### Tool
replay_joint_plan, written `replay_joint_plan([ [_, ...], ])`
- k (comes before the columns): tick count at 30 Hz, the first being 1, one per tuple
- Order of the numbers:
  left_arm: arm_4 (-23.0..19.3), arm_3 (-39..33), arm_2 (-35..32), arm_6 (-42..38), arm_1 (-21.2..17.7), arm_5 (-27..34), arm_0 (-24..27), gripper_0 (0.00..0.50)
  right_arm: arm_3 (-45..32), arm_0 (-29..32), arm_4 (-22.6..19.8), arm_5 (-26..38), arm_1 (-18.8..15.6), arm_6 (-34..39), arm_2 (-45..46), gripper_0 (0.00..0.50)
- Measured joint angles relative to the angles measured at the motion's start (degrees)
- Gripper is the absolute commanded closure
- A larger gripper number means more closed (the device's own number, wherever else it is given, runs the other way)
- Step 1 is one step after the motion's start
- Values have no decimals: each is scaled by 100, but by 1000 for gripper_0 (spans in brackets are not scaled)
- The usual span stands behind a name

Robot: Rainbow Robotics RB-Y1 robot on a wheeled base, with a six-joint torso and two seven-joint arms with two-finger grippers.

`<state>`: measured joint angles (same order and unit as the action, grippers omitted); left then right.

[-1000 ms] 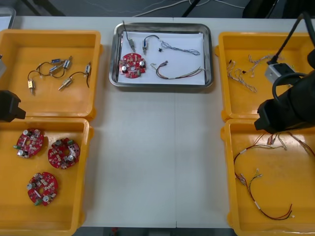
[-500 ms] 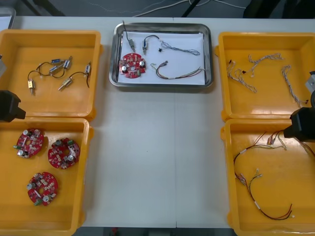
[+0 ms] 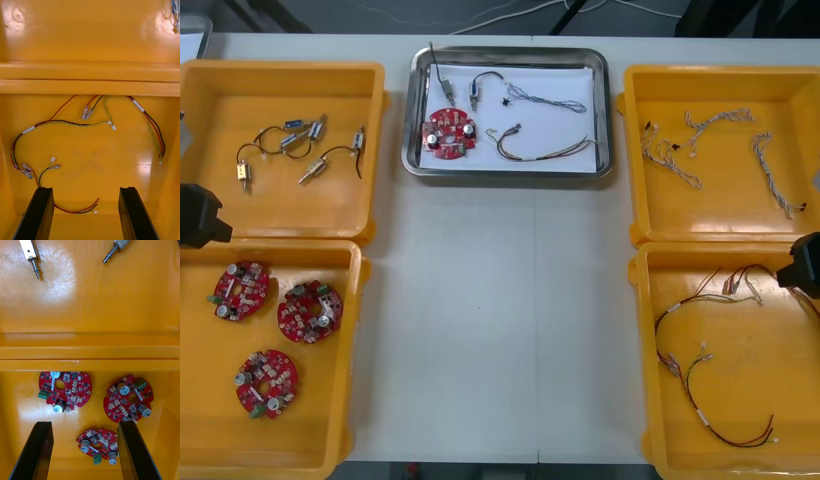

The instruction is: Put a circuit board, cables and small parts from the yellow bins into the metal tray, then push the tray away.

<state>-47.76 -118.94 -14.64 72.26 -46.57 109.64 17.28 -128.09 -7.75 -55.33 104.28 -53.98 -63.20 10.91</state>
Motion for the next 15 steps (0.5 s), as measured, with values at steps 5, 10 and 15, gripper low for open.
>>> replay_joint_plan([
  [5,0,0,0,0,0,0,0,0,177,169,4,-35,0,0,186,0],
  [10,0,0,0,0,0,0,0,0,288,285,52,-122,0,0,218,0],
  [15,0,0,0,0,0,0,0,0,344,353,56,-236,0,0,218,0],
])
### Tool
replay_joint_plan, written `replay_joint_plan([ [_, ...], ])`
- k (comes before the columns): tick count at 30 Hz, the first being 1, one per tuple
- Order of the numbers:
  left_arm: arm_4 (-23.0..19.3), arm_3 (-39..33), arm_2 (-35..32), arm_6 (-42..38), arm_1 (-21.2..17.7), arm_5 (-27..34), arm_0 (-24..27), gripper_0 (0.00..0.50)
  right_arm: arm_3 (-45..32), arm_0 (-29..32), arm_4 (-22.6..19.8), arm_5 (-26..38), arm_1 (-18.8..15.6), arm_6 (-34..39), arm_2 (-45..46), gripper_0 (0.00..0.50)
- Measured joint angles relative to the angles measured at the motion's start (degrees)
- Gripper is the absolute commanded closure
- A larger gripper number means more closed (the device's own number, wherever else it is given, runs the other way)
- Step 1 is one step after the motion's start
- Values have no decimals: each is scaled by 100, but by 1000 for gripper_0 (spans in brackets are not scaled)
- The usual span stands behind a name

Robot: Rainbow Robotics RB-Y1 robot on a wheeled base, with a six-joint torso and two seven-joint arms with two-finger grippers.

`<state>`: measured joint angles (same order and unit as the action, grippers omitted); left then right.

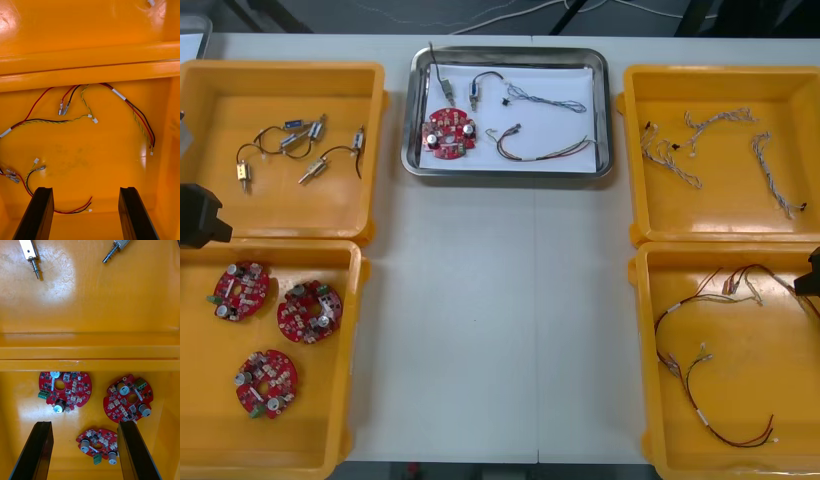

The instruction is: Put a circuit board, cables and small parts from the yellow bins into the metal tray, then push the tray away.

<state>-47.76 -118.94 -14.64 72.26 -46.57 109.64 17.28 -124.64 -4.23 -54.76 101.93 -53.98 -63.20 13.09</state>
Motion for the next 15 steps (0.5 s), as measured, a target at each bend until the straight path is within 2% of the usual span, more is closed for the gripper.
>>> replay_joint_plan([
  [15,0,0,0,0,0,0,0,0,4,30,-168,-11,85,0,0,0],
])
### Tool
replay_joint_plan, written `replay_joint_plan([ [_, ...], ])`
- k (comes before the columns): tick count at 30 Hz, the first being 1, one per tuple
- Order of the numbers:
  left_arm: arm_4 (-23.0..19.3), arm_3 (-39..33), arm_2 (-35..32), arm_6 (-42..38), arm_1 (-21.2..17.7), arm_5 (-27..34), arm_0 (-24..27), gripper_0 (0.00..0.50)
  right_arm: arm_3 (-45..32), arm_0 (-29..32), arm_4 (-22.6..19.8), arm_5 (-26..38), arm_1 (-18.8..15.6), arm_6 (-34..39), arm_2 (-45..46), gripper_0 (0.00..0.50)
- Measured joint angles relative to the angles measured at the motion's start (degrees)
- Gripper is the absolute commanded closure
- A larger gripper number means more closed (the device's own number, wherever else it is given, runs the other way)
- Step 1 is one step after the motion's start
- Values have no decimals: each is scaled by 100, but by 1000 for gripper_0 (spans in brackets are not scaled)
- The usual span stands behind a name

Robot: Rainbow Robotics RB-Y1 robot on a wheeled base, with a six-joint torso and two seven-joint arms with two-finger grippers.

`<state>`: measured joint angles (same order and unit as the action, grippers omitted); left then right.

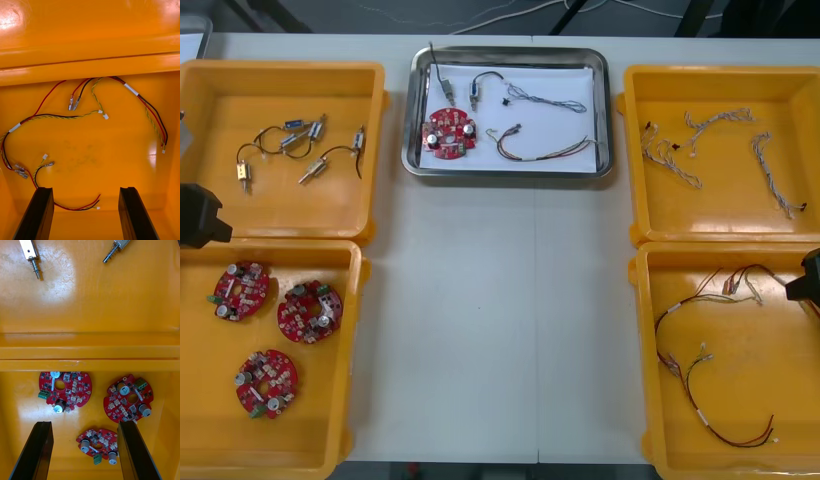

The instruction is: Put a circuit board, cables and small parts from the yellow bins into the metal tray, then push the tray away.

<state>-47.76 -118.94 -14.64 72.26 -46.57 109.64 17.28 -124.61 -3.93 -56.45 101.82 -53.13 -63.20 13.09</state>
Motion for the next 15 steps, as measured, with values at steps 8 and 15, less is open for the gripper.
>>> replay_joint_plan([
  [8,0,0,0,0,0,0,0,0,0,0,-1,0,2,0,0,0],
  [15,0,0,0,0,0,0,0,0,0,0,-1,0,2,0,0,0],
])
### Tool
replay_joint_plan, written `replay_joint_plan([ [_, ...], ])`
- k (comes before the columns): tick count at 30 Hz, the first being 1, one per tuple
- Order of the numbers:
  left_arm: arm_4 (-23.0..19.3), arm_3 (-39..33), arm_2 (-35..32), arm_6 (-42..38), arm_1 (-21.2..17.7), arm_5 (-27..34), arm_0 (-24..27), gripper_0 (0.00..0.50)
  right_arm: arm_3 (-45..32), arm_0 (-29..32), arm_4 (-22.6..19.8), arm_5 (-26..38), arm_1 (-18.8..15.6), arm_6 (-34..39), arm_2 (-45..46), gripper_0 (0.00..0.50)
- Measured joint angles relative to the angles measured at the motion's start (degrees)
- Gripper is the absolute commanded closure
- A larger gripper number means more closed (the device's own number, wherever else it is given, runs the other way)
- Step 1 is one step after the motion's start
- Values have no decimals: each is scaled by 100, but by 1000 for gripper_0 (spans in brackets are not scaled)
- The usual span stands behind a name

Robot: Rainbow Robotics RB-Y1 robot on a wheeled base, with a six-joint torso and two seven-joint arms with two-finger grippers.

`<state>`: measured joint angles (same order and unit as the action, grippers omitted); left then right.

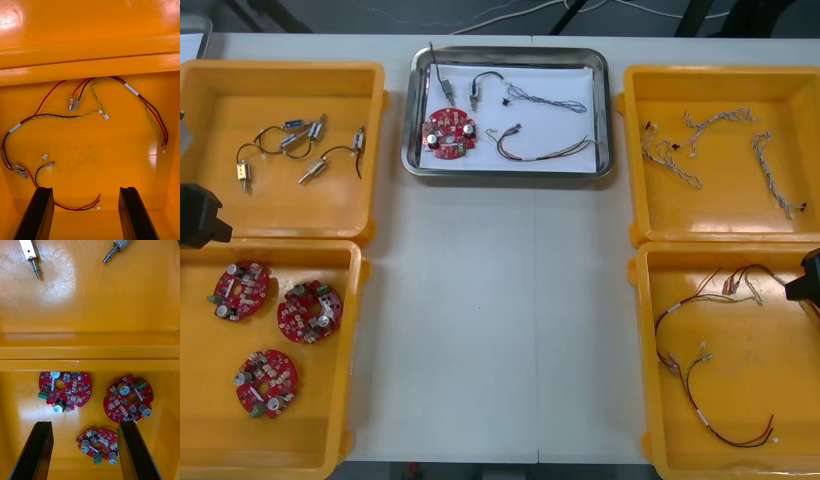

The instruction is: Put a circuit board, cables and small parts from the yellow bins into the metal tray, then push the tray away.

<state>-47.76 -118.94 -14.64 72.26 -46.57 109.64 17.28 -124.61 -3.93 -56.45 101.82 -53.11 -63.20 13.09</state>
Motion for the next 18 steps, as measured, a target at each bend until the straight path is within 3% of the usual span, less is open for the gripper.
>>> replay_joint_plan([
  [18,0,0,0,0,0,0,0,0,0,0,0,0,0,0,0,0],
])
